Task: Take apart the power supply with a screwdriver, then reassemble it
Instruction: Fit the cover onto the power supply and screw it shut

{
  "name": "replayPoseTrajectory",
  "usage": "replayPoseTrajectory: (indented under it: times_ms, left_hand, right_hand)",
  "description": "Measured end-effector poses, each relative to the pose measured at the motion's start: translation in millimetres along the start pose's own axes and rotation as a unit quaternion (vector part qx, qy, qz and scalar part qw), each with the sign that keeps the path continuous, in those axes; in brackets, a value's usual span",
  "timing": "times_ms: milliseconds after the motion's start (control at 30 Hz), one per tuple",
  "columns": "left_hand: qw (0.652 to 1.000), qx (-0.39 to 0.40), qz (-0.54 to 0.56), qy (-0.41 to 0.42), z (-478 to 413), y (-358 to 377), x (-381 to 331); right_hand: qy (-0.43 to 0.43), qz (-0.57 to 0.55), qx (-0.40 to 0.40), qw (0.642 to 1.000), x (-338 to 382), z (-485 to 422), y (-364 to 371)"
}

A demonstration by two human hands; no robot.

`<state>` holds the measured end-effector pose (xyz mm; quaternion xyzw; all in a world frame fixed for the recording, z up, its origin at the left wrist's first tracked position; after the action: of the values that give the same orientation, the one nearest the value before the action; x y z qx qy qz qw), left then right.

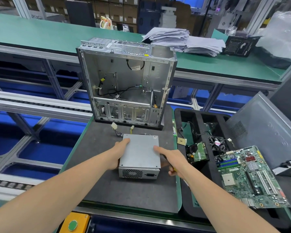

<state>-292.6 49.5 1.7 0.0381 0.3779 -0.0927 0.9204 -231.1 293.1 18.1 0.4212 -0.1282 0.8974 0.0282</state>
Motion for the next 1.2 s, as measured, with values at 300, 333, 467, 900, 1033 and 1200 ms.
replayPoseTrajectory:
  times_ms: [300, 333, 467, 900, 1033, 1200]
  left_hand:
    - [0.999, -0.029, -0.027, 0.036, -6, -2, -11]
    - [0.997, -0.032, -0.050, 0.053, -7, -3, -14]
    - [0.984, -0.031, -0.154, 0.089, -10, -6, -18]
    - [0.917, -0.092, -0.378, 0.087, -1, -28, -36]
    - [0.968, -0.021, -0.243, 0.052, -6, -7, -35]
    - [0.968, -0.029, -0.238, 0.071, -6, -18, -32]
  right_hand:
    - [0.127, 0.037, 0.112, 0.985, -6, 0, -3]
    - [0.148, 0.052, 0.142, 0.977, -4, 2, -5]
    - [0.195, -0.019, 0.220, 0.955, 4, 12, -3]
    - [0.084, -0.218, -0.006, 0.972, 1, 8, 16]
    - [0.078, -0.238, -0.027, 0.968, -1, 8, 24]
    - [0.008, -0.232, -0.052, 0.971, 7, 9, 33]
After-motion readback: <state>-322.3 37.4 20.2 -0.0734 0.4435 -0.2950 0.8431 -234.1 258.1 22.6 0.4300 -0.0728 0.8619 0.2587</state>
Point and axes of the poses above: each hand's wrist, its own z-axis away from the middle knuckle, its own y-axis out of the palm, x = y × z, the point moved 3 cm from there along -z, towards the middle knuckle, and after that the axes turned 6 degrees about -z, right-handed, at the moved point
